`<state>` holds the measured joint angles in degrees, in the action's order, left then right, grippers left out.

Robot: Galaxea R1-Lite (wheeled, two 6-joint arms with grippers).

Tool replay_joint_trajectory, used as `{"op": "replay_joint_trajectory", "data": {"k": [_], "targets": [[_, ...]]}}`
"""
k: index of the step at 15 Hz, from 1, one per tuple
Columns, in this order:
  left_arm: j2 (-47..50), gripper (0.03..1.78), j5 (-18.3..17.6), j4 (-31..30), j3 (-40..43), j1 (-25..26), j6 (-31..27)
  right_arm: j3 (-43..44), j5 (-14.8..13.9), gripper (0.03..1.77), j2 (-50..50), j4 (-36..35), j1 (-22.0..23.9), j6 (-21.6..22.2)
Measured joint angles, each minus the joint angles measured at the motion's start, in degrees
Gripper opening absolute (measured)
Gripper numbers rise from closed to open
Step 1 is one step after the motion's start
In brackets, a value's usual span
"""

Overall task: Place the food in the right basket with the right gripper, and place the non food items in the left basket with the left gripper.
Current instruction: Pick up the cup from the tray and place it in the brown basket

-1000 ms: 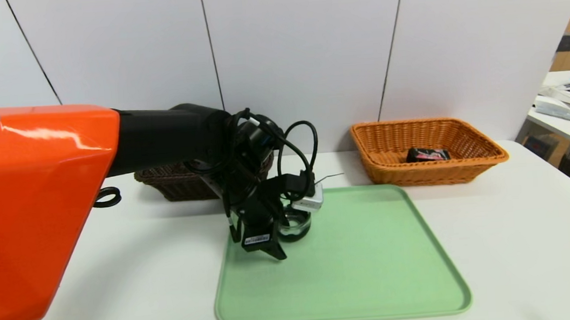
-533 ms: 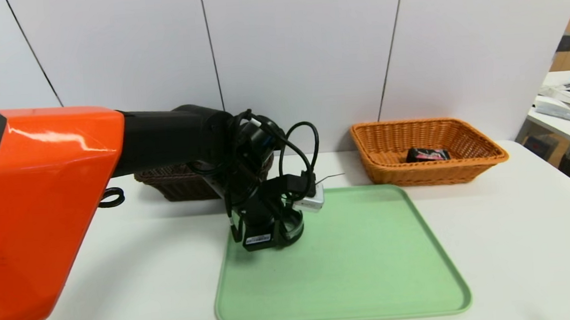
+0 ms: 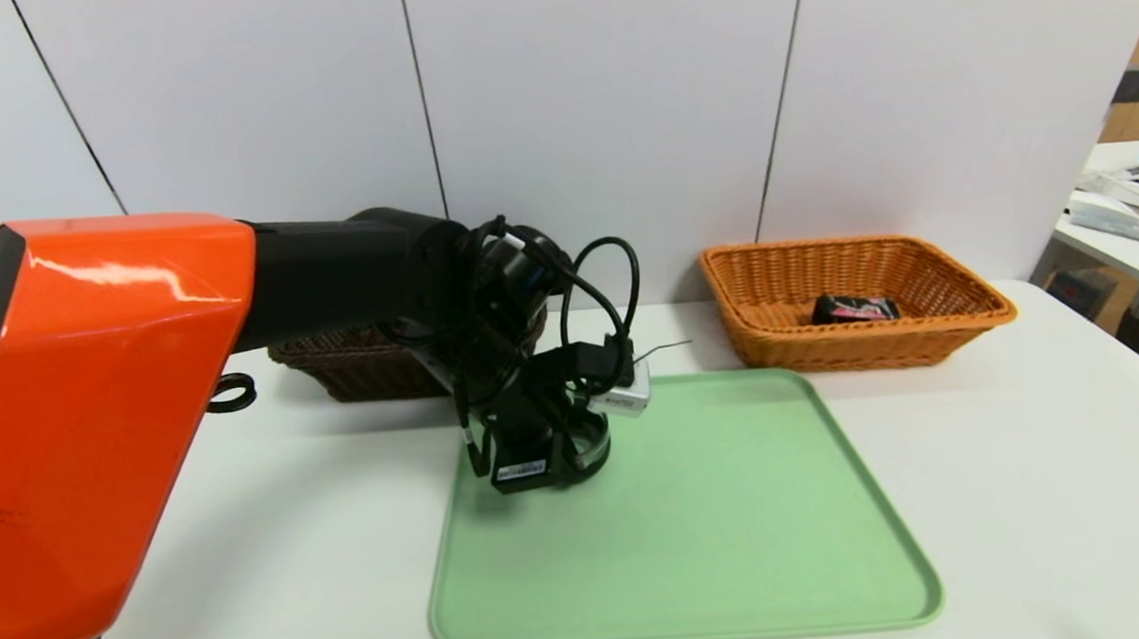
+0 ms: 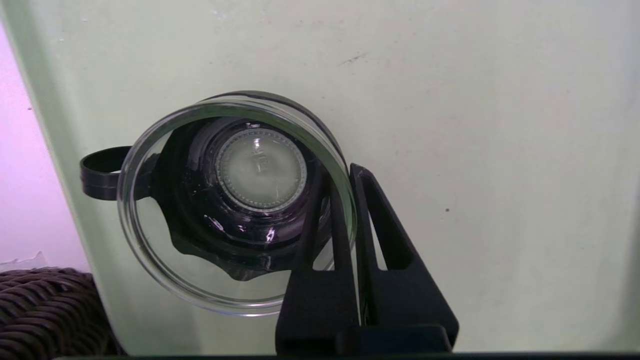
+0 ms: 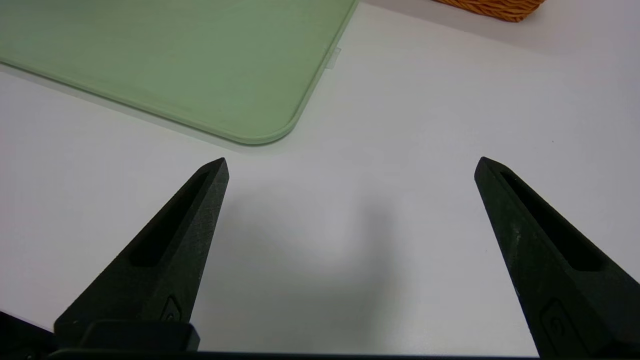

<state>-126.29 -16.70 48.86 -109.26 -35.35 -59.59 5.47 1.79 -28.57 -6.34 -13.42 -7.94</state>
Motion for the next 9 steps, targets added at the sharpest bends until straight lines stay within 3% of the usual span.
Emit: {"op": "replay_joint_trajectory", "data": {"k": [4, 9], "targets": [[0.83, 0.1, -0.05, -4.66, -0.13, 0.0, 0.74, 0.12, 0.11, 1.7, -0.11, 0.04, -0.02, 0.0], [2.47, 0.1, -0.29, -11.81, -0.83, 0.27, 5.57, 0.28, 0.21, 1.7, -0.56, 0.04, -0.09, 0.0]]}}
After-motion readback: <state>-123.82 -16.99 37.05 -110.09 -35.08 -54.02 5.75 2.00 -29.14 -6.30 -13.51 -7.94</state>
